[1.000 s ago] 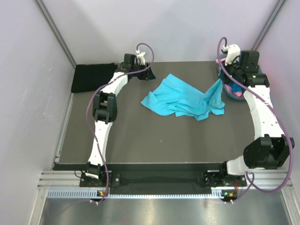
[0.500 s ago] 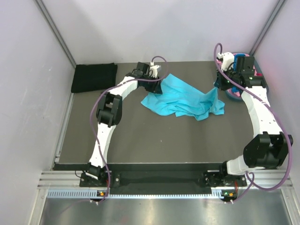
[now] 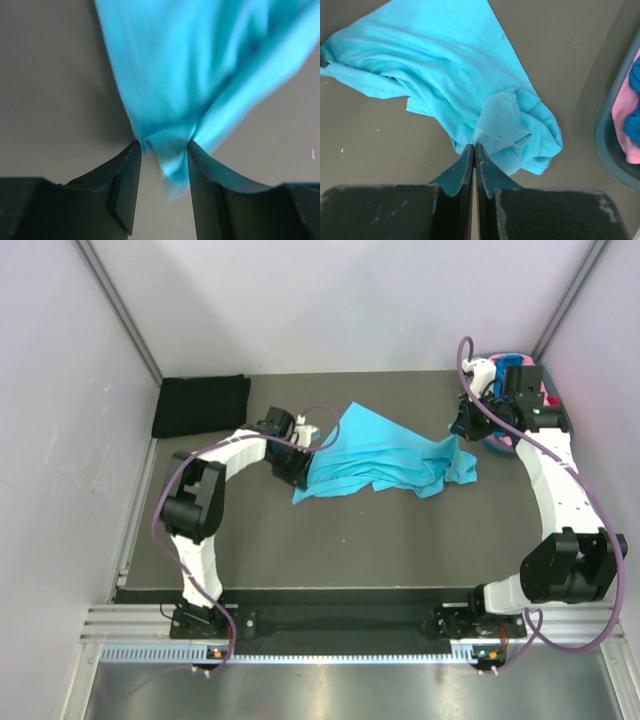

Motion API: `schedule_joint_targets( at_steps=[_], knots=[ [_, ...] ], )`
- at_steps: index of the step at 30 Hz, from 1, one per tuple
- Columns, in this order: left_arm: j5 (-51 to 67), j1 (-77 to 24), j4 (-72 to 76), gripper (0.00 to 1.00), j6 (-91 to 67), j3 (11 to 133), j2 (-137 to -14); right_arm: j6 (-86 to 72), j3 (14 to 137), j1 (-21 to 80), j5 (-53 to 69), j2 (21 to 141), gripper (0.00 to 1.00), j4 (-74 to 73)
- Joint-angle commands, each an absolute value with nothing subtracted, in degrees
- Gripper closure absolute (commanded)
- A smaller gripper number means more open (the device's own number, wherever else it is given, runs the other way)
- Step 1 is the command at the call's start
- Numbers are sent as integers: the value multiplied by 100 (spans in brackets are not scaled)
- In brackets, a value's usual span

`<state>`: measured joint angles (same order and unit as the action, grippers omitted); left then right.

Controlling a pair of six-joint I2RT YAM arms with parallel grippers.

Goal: Fold and stack the t-shirts
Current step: Flatten the tshirt out

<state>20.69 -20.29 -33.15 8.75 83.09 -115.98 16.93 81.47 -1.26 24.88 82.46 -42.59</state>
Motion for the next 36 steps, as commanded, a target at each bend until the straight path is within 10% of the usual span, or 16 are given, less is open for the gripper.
schedule_joint_targets(
  at_steps=[1,10,22,36],
  knots=[
    [2074,-2048,-3674,54,958,7473,-10420,1775,8165,-114,2786,7945,100,-4324],
    [1803,-2118,-3709,53,1045,7466,-8946,1986,8077,-105,2716,7568,100,-4579],
    [2039,-2109,-4245,46,880,13283,-13401,2188,8130,-132,2391,7804,100,-4623],
    [2110,-2250,-2716,30,501,14379,-15038,2145,8130,-272,2329,8200,100,-4597]
  ],
)
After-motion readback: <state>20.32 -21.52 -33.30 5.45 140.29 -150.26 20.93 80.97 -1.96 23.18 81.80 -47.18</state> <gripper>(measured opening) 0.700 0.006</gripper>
